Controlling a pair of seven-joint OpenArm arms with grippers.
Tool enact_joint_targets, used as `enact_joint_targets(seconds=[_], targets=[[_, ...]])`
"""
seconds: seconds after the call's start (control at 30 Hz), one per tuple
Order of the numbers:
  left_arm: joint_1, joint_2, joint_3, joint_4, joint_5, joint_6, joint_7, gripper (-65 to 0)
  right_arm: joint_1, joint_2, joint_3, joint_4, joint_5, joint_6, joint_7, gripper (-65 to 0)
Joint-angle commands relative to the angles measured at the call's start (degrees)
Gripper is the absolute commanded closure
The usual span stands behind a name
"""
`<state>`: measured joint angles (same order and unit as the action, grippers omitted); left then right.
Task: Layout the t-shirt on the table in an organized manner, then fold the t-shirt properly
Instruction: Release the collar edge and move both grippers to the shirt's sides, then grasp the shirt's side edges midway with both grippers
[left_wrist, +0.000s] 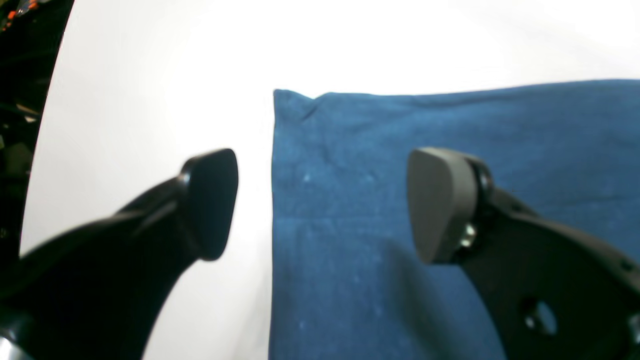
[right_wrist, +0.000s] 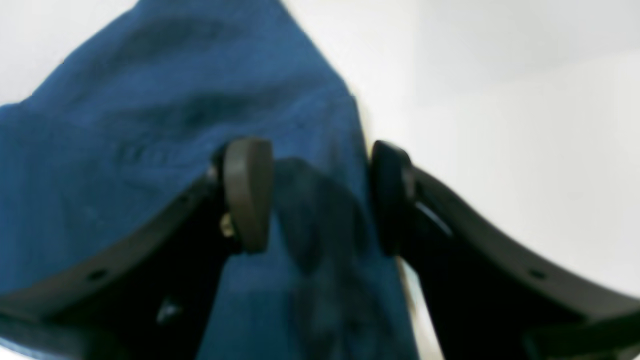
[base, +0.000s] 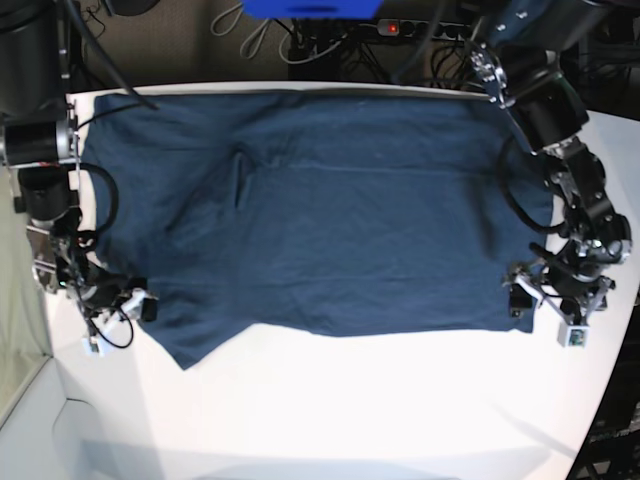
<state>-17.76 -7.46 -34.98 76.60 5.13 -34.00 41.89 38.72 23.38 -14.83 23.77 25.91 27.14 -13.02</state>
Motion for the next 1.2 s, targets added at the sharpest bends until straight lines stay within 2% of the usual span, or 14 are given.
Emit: enact_joint_targets(seconds=[0.0,0.13,0.3,0.43,0.5,0.63,0.7,0.73,1.03,1.17], targets=[[-0.48,-0.67,0.04,0.98,-0.69,0.28,-1.05,-50.9,1.85,0.49,-0.60,0.71,0.86,0.07,1.98,-32.2],[-0.13,-0.67,0.04,0.98,-0.51,0.28,-1.05,-50.9,0.88,0.32,-1.92,0.71,0.86,-0.19,2.86,-32.2],[0.66,-1.55,0.04,0.98,-0.86,0.28,-1.05,-50.9,0.01,-0.47,-2.01,0.71,0.86,-5.82,3.04,-32.2],[0.48,-1.46,0.04,-0.16,-0.77,0.28,-1.14,-50.9,-0.52,-0.65,-2.09,0.71,0.77,-6.34,3.04,-30.3],[0.04,-1.46,0.04,-2.09,-0.60,0.28,-1.93,-50.9,-0.96,-0.74,-3.50,0.71,0.77,-6.34,3.04,-25.3],[-2.15,-1.46,0.12,-9.65,-0.51,0.28,-8.53,-50.9,-1.75,-0.74,-4.99,0.71,0.77,-6.43,2.95,-8.5],[-4.26,-1.46,0.12,-15.19,-0.51,0.28,-11.52,-50.9,-2.46,-0.83,-5.08,0.71,0.77,-6.43,2.95,-1.3],[-5.14,-1.55,0.12,-17.65,-0.51,0.28,-12.83,-50.9,-2.54,-0.83,-5.08,0.71,0.77,-6.43,2.95,0.0],[-12.53,-6.47,0.12,-36.47,-0.51,0.81,-22.68,-50.9,-2.90,-0.65,-5.17,0.71,0.77,-6.43,2.86,0.0],[-13.76,-8.05,0.30,-41.65,-0.51,6.17,-26.90,-51.3,-2.98,-0.65,-5.17,0.71,0.77,-6.43,2.86,0.0]])
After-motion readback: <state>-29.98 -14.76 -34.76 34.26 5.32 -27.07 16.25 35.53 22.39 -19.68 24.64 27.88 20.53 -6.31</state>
